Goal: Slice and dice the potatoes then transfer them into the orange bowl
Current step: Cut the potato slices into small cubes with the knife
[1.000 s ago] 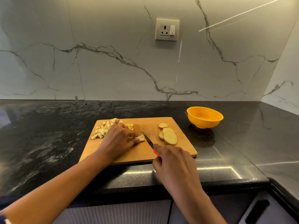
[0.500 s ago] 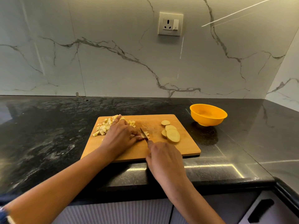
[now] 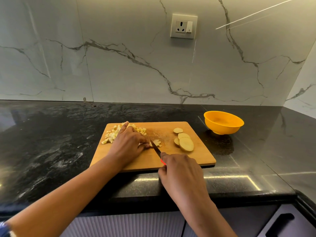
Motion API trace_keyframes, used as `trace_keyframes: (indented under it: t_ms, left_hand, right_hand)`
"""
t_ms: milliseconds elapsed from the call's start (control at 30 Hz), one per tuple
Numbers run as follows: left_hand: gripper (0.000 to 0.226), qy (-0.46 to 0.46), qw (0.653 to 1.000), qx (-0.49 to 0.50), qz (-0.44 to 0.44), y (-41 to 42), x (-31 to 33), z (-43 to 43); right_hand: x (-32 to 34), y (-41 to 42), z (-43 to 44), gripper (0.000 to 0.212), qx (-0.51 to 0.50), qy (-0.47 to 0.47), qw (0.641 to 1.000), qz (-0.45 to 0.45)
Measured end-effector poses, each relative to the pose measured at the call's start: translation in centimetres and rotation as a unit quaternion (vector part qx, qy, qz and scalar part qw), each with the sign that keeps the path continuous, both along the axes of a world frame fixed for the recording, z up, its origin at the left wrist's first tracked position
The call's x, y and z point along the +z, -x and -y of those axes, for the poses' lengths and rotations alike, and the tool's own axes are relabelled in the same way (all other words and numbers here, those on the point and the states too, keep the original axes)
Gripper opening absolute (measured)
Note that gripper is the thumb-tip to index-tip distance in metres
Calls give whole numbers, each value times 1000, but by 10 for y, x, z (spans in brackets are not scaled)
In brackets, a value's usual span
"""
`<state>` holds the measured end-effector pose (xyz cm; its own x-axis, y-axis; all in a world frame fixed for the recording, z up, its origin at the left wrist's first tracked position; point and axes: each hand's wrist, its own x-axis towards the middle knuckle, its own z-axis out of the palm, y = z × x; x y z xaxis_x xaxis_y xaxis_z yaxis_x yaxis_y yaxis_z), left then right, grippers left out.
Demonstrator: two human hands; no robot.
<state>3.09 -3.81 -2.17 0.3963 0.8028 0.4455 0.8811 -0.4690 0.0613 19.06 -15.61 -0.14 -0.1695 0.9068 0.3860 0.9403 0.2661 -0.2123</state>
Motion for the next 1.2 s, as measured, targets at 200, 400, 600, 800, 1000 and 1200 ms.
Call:
trace_keyframes:
  t_ms: [200,400,600,800,1000,1200]
  left_hand:
    - [32,-5,1000,9,-28,-1,2,-1]
    - [32,-5,999,27,-36,-3,3,4]
    - [36,-8,999,24,-23,-2,3,5]
    - [70,50,998,-29,-40,-11,5,1]
    - [40,48,991,-70,-103,-28,13,-22]
    - [28,26,983,-88,-156,-16,25,-37]
  right_hand:
    - [-6,24,-21,26,-4,34,997,69]
    - [-22,1,-29,43,-1,-21,1000,-16]
    - [-19,-42,-39,45,-2,-11,995,-99]
    - [-22,-53,-39,44,-10,1,985,-170]
    - [-25,-58,-39,45,-24,10,980,-198]
    - [-26,-59,-40,44,-32,13,977,-211]
